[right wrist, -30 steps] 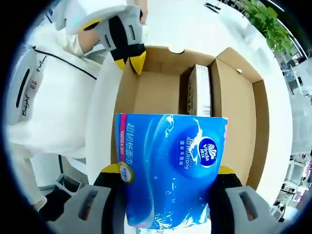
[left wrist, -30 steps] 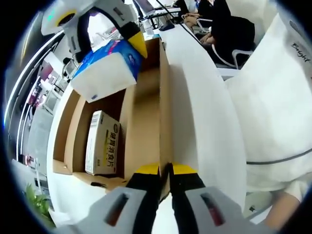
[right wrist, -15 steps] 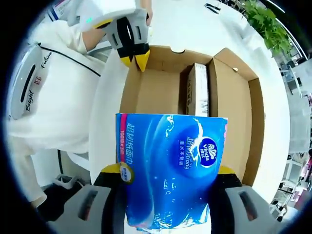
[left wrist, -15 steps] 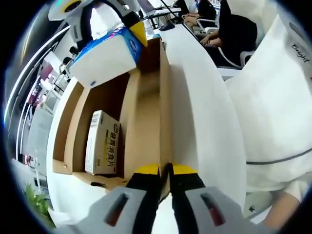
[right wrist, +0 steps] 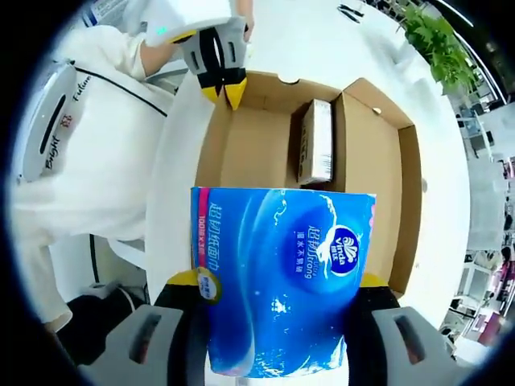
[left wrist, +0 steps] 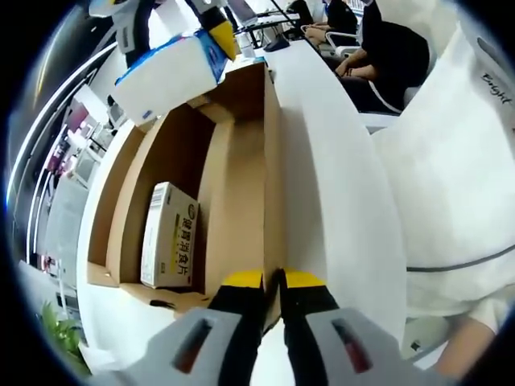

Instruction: Operate the shoe box by opening the lid, removing the specified soft item, and placing it in the target area until the item is outside and the box remains undamaged.

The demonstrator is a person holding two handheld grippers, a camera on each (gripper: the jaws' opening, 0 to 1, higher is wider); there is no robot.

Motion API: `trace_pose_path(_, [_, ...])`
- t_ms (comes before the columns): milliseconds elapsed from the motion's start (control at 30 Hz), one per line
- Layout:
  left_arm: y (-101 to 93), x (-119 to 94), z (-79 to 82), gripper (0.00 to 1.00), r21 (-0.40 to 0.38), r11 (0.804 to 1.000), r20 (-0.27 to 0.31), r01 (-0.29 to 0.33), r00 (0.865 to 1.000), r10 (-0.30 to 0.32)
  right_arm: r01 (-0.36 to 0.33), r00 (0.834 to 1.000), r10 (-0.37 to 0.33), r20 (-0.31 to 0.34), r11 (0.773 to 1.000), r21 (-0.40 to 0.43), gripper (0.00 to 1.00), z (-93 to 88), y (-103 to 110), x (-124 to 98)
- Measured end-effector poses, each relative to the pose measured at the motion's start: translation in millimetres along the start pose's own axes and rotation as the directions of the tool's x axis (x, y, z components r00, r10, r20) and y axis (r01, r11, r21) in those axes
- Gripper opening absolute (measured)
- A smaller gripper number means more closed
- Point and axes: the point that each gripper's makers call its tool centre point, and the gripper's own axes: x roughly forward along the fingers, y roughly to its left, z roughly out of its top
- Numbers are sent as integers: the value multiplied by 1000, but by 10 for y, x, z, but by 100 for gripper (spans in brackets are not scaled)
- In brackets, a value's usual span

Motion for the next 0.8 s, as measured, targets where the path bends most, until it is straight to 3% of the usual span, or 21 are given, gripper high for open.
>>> trace_pose_path(800, [11,0,10,6,1,1000,-2,4,1000,-4,25,999,-20,-46,994,107,67,-724,2,-71])
